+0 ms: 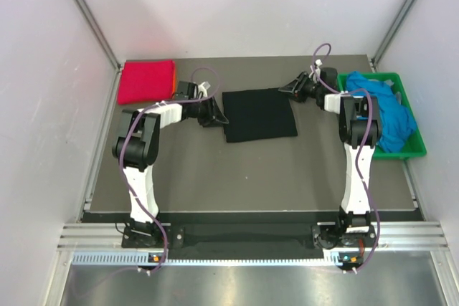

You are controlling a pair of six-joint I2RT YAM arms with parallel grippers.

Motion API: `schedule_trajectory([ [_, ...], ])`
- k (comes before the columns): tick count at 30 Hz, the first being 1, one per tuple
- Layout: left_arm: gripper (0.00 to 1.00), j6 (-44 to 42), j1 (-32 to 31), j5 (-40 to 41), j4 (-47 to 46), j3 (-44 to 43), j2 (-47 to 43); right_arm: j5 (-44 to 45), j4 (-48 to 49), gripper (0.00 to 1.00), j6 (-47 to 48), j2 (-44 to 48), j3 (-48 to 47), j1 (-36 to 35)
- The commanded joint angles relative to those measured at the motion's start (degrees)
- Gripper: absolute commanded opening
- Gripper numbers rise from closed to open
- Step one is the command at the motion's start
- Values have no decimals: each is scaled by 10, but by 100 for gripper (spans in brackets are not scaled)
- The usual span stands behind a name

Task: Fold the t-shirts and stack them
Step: Neatly place the folded tshirt to the corner

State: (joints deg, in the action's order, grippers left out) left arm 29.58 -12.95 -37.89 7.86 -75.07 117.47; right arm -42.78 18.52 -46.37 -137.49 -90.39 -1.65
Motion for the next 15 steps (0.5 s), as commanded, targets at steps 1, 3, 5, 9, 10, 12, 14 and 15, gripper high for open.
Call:
schedule_trajectory([
  [1,43,21,-4,-7,-65,17,-23,0,24,40,-9,-23,-1,-4],
  [3,43,28,-4,-7,-74,13,-10,-3,30,43,-7,-21,4,-4],
  [5,44,37,-4,-17,-96,11,1,-5,32,45,-7,-20,7,-3],
  [9,50,43,-4,-13,-112,5,10,-3,34,51,-5,-16,8,-4],
  [10,50,42,-4,-12,-109,1,12,-3,34,51,-3,-17,9,-3],
  [12,50,40,-4,-13,-108,-8,17,-4,34,51,-3,-18,7,-4],
  [14,67,37,-3,-6,-108,-8,15,-5,35,51,-3,-17,8,-4],
  [15,81,35,-3,-3,-107,-12,15,-4,37,52,-4,-16,10,-4],
])
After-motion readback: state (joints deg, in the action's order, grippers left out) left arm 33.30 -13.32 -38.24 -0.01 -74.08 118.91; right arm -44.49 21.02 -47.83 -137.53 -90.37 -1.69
